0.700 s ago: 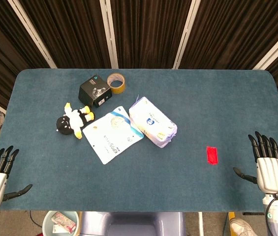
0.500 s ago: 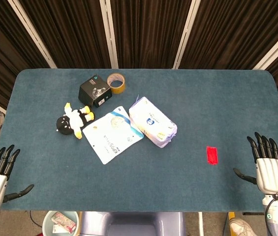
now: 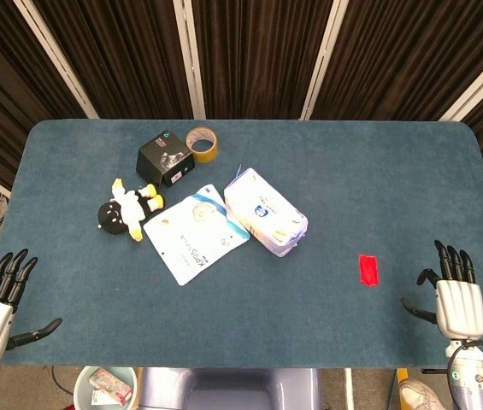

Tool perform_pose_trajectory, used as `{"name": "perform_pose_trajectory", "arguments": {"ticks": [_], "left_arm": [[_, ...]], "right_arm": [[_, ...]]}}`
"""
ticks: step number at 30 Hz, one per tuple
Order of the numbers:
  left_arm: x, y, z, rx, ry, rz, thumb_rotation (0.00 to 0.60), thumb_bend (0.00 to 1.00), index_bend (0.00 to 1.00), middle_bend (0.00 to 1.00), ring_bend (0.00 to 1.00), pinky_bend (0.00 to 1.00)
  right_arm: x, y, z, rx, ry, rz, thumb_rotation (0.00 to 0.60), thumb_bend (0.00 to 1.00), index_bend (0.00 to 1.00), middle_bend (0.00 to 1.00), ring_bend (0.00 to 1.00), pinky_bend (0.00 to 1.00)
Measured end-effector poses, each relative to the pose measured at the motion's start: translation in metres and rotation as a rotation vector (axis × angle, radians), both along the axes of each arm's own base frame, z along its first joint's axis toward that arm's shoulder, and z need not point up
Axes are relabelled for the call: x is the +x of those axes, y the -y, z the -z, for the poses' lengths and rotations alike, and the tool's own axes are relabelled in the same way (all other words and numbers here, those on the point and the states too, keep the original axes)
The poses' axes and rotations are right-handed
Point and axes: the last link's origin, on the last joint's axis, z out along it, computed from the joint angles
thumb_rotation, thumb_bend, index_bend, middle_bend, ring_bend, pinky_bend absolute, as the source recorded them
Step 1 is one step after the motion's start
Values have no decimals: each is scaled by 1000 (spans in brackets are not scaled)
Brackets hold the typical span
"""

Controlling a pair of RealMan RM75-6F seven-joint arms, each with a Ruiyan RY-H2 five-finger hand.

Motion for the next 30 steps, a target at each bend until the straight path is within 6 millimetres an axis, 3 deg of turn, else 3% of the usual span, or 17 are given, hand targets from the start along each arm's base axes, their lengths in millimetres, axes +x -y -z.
{"name": "perform_pose_trajectory", "arguments": {"ticks": [13, 30], "left_arm": [[-6, -13, 9, -42, -33, -56, 406, 0, 0, 0, 0, 0], [-7, -14, 12, -57, -33, -63, 399, 0, 0, 0, 0, 0]], "right_arm": [[-23, 23, 50, 111, -51, -22, 600, 270, 555, 50, 0, 0], [-10, 36, 90, 169, -39, -64, 600, 255, 518, 33, 0, 0]]}}
